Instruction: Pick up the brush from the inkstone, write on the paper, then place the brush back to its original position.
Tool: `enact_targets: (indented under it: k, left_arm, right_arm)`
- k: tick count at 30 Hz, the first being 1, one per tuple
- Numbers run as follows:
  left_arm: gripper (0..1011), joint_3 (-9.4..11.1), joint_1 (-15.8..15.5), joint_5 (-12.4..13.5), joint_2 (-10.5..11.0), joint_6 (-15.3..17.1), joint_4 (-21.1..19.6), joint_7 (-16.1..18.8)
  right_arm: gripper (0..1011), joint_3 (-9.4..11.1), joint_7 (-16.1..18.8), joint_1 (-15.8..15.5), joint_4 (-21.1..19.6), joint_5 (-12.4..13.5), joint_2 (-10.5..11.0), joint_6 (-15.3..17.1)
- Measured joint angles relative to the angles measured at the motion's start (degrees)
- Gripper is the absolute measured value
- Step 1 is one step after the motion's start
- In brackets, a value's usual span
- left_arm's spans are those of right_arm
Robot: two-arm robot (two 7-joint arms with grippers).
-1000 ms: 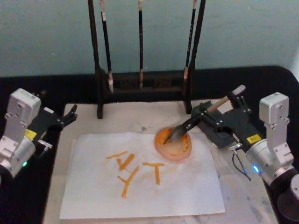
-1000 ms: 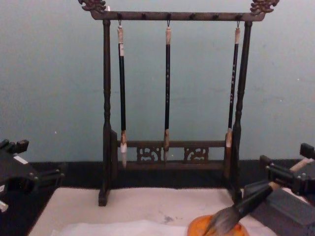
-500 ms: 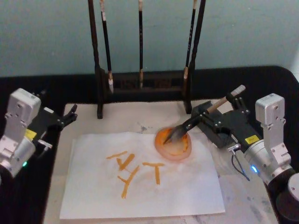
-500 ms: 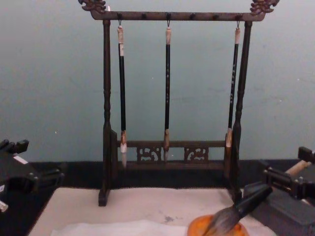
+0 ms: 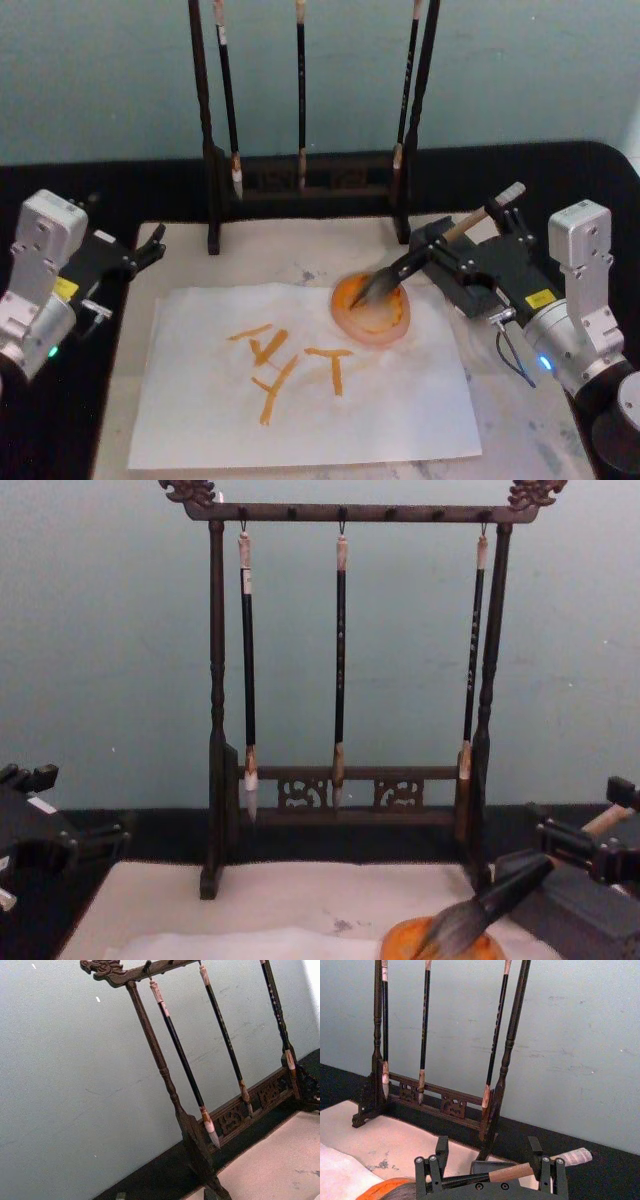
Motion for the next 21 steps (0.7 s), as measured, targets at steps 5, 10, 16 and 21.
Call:
enact_targets:
  k: [5,10,16,21]
  left_arm:
    - [1010,0.0,0.0,0.0,0.0,0.0,0.0,0.0]
    - [1010,0.0,0.0,0.0,0.0,0.0,0.0,0.0]
    - [1010,0.0,0.0,0.0,0.0,0.0,0.0,0.0]
    - [1010,0.0,0.0,0.0,0.0,0.0,0.0,0.0]
  right_arm:
    - [1000,0.0,0.0,0.0,0.0,0.0,0.0,0.0]
    - [1000,0.0,0.0,-0.1,-0.1,0.1,0.1,-0.1]
    - [1000,0.0,0.0,-0.1,-0.1,0.1,0.1,-0.1]
    - [1000,0.0,0.0,-0.1,-0.1,0.1,0.1,-0.1]
